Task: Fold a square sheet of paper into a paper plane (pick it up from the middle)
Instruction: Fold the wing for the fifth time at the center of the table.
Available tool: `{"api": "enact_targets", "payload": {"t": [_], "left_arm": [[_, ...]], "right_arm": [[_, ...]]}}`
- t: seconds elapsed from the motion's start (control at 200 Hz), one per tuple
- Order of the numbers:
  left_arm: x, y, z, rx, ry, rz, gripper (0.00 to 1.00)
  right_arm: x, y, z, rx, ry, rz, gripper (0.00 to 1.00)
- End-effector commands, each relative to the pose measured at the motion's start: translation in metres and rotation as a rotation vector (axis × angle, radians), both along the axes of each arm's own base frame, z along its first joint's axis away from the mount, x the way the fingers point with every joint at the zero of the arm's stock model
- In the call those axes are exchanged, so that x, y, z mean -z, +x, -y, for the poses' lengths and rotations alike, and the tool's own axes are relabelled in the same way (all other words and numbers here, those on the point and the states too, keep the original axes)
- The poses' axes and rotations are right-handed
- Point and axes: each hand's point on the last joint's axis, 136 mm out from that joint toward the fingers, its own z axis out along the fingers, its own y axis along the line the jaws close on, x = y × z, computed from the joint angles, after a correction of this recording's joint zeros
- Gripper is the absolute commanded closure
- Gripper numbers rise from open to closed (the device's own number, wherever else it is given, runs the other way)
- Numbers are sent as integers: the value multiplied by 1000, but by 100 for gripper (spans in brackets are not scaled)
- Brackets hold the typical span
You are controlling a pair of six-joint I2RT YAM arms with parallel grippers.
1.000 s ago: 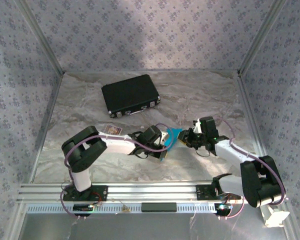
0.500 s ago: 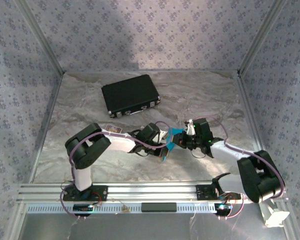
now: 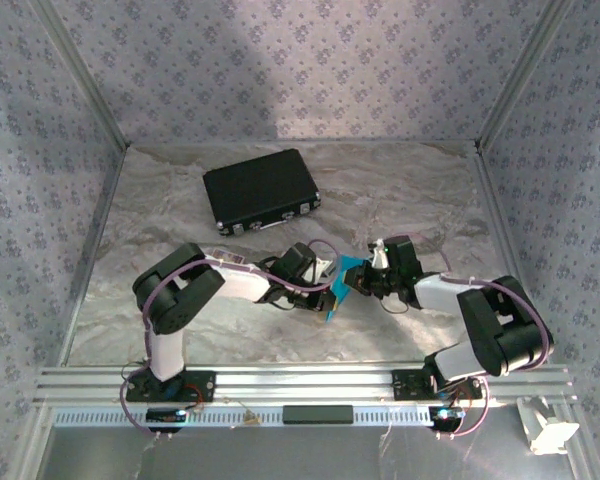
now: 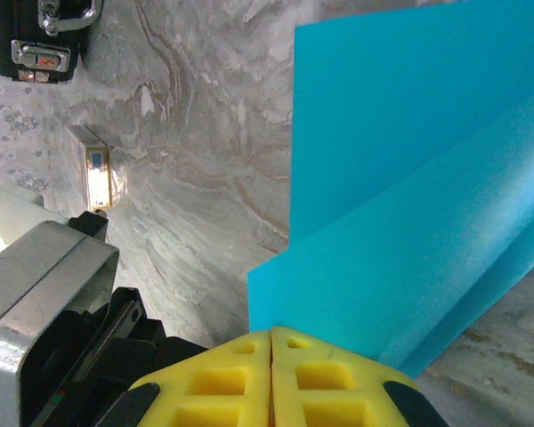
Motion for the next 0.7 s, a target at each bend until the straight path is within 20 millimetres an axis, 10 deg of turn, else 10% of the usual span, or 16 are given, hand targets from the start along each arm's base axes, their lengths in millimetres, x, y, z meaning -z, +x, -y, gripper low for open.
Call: {"api": "enact_targets", "payload": {"t": [0.0,0.695], "left_arm": [[25,-8,-8,3,52,-59,100],[41,-4,-16,-47,69,-146,100]], "right_arm": [[-6,9,-2,3,26,13,92],[-1,13,-2,-7,55,6,91]]}}
